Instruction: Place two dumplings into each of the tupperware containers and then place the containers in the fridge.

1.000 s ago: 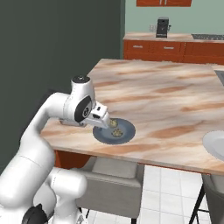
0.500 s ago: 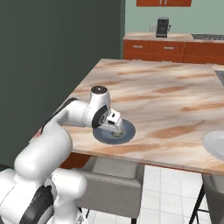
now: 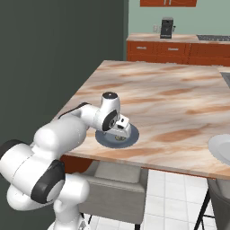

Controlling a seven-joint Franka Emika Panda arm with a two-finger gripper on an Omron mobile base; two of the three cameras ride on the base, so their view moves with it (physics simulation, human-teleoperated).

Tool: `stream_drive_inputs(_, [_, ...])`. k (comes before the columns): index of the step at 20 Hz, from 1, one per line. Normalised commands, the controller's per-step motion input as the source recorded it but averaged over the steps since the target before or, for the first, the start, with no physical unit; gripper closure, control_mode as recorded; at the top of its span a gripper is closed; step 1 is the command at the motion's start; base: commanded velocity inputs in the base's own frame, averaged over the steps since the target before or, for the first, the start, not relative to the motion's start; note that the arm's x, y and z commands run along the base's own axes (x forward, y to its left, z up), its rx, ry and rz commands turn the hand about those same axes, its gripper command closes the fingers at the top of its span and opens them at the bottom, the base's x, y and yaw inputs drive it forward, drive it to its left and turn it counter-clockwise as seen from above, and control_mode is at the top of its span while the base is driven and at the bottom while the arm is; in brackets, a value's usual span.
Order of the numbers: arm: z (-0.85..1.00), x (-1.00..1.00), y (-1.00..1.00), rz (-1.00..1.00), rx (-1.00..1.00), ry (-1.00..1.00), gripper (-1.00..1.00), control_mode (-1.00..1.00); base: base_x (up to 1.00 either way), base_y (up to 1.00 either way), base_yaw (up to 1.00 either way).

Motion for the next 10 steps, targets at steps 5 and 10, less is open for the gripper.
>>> stream_drive_inputs(5, [-0.43, 0.35, 0.0, -0.01, 0.0, 0.02, -1.0, -1.0, 0.0, 0.0, 0.0])
stream_drive_inputs(10, [-0.44, 0.38, 0.0, -0.01, 0.0, 0.0, -1.0, -1.0, 0.0, 0.0, 0.0])
